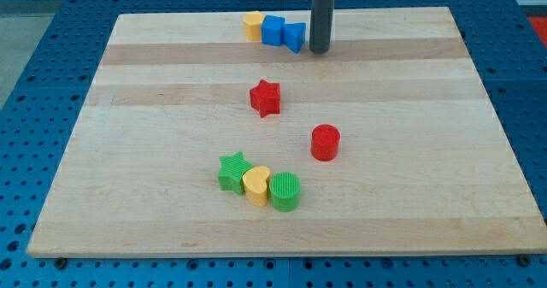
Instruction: Move the yellow heart closer to the green star
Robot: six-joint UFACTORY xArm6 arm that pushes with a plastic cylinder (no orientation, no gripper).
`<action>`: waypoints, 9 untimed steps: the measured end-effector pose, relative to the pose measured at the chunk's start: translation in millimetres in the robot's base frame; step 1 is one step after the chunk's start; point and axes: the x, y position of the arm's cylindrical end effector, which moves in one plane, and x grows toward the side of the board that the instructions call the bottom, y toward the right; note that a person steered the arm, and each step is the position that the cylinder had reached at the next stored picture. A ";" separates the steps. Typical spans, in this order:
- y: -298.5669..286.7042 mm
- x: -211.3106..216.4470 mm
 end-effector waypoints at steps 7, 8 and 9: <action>-149.7 166.7; -195.5 170.6; -235.2 175.8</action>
